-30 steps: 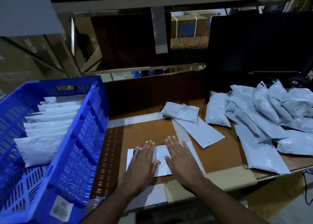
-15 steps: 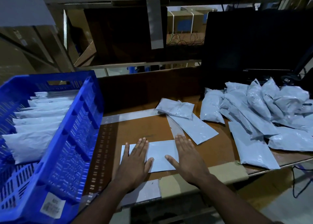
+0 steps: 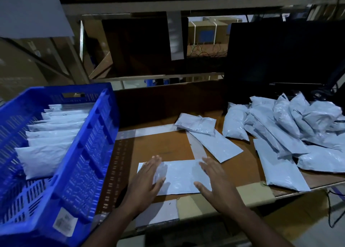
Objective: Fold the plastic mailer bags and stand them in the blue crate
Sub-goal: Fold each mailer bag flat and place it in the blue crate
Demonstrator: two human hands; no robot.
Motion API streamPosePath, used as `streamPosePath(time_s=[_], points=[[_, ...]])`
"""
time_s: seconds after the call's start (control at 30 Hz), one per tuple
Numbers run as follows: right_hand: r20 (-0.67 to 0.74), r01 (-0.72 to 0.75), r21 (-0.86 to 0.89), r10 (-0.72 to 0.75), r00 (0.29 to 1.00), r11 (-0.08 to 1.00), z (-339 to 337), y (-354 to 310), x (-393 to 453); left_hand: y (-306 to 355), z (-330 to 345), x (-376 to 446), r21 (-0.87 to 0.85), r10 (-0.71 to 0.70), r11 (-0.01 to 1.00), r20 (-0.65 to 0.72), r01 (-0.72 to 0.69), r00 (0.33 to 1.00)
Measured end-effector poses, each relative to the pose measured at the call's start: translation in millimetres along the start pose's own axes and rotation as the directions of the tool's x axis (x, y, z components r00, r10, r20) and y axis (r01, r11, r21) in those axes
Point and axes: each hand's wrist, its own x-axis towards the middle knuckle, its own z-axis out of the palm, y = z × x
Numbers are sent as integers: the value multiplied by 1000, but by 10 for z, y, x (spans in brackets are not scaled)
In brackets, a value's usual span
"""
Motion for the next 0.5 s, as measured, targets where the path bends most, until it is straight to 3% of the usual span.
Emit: streamPosePath(time_s=[0.2,0.27,0.5], points=[[69,62,142,-73,995,988,-55,36,-123,-79,8,-197,-45,47,998,-8,-48,999],[55,72,165,-82,995,984,-76,73,-72,-45,-14,-179,-2,47,999,24,-47,999],[213,1,255,-57,975,967,-306,133,-7,86,-33,-95,102,-6,995,11,4,1000]])
